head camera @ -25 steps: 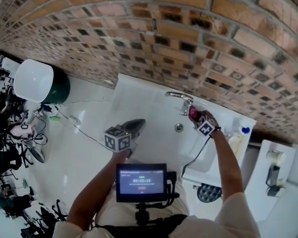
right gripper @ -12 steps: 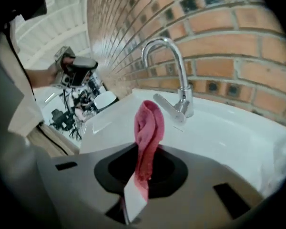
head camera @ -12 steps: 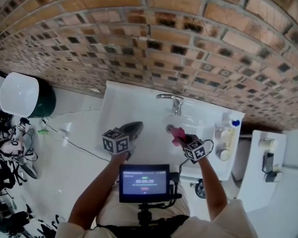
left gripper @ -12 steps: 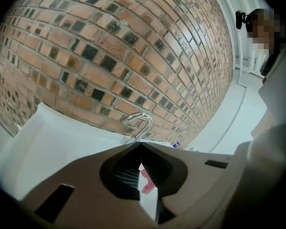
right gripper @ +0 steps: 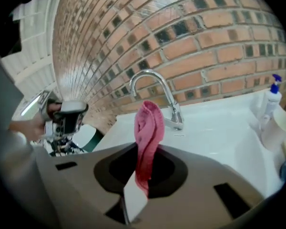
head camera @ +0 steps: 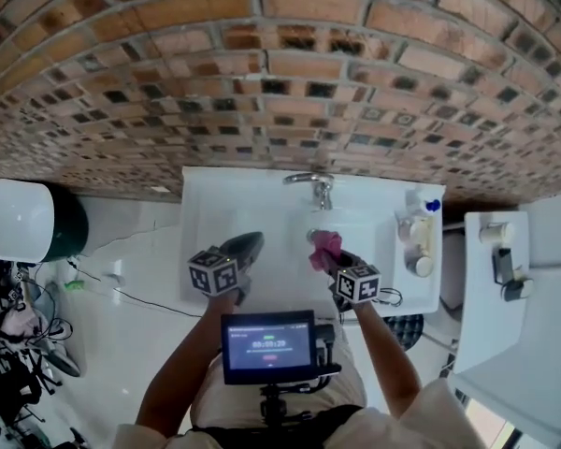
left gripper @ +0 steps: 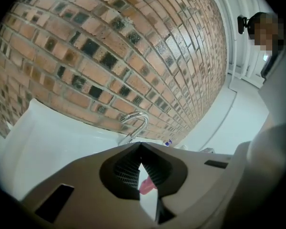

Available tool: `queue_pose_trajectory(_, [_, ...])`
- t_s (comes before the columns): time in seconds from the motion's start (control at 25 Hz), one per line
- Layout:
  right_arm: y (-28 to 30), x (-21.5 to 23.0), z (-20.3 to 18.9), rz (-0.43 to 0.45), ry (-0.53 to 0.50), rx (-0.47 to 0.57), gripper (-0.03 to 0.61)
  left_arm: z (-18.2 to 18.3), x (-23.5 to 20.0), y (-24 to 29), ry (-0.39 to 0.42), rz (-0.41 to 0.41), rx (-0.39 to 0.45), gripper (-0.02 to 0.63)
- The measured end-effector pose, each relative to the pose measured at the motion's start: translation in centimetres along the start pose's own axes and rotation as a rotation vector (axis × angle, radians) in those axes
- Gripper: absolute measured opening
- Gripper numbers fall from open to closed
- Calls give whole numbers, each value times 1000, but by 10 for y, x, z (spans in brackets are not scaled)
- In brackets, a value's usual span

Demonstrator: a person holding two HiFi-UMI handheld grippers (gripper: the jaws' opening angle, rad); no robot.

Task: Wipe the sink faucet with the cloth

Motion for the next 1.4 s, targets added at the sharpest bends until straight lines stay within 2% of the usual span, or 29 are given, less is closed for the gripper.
queue_pose_trajectory(0.28, [46, -19, 38, -185, 404, 135, 61, 9, -20, -16, -9, -14, -23, -8])
queue_pose_trajectory(0.36, [65, -26, 41, -241, 476, 164, 61, 12, -26, -20, -15, -22, -24, -8])
queue_pose_trajectory(0.64, [143, -50, 32, -458, 532, 214, 63, 28, -56, -37, -20, -15, -44, -8])
queue_pose_trajectory(0.88, [202, -30, 27, -728, 517, 243, 61, 39, -84, -37, -16, -23, -80, -8])
queue_pose_trajectory(1.0, [229, -19, 28, -830, 570, 291, 60, 41, -92, -32, -18, -41, -100, -7])
queue_pose_trajectory(1.12, [229, -5, 15, -987, 687, 181, 60, 40, -92, -30, -26, -76, -116, -7])
queue_pose_trajectory(1.24, [229, 12, 11, -1036, 743, 175, 58, 43, -92, -33, -21, -105, -128, -8])
queue_pose_trajectory(1.4, [229, 18, 7, -1016, 724, 241, 59, 44, -101, -43, -28, -101, -140, -7])
Point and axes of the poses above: the fingertips, and each gripper's own axes: y forward along the fingers, x to its right, z out of its top, the point moved 10 cm from there along -y, backward along the fingers, and after that the axes turned 15 degrees about x, right-handed, at the moved point
